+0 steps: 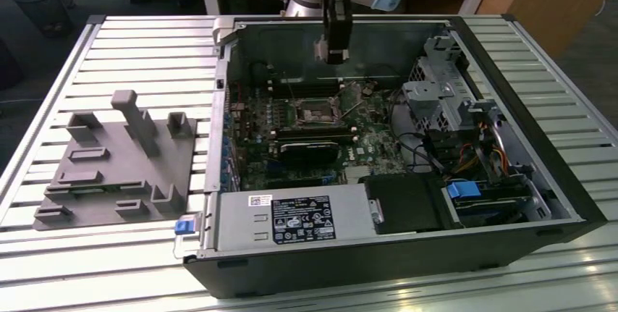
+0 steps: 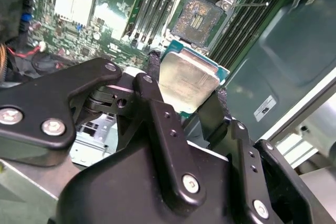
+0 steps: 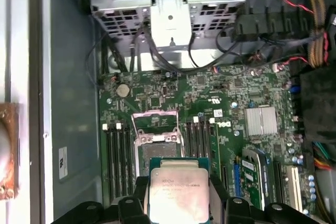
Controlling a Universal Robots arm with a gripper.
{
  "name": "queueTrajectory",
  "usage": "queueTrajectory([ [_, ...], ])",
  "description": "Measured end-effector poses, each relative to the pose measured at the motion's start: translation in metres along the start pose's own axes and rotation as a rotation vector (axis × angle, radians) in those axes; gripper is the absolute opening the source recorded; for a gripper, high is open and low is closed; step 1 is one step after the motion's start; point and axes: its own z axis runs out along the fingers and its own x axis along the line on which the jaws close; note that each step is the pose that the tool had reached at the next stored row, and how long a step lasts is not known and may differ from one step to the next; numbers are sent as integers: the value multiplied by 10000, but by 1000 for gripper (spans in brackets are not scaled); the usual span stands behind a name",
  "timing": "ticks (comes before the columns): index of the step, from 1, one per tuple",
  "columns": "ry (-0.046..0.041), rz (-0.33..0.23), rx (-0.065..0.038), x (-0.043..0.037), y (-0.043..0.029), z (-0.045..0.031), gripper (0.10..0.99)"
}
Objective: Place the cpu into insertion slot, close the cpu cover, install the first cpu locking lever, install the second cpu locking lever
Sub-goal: 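Place the cpu into insertion slot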
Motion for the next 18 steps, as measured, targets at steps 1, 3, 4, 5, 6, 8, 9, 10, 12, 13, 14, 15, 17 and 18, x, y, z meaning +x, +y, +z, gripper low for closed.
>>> queueTrajectory([
  [1, 17, -178, 3, 0, 0, 4, 541],
  [3, 48, -520, 9, 0, -1, 11, 541],
  [4, 59, -632, 10, 0, -1, 14, 541],
  [5, 63, -681, 10, 1, -1, 18, 541],
  [6, 66, -702, 10, 0, -1, 22, 541],
  [8, 65, -707, 11, 0, -2, 29, 541],
  [9, 64, -708, 11, 0, -2, 31, 541],
  [10, 64, -708, 11, 0, -3, 32, 541],
  [12, 65, -709, 7, 0, -3, 37, 541],
  [13, 66, -709, 5, 0, -3, 39, 541],
  [14, 63, -709, 5, 0, -3, 43, 541],
  [15, 54, -713, 5, 0, -4, 45, 541],
  [17, 55, -738, 4, -1, -4, 50, 541],
  [18, 57, -771, 3, -1, -4, 52, 541],
])
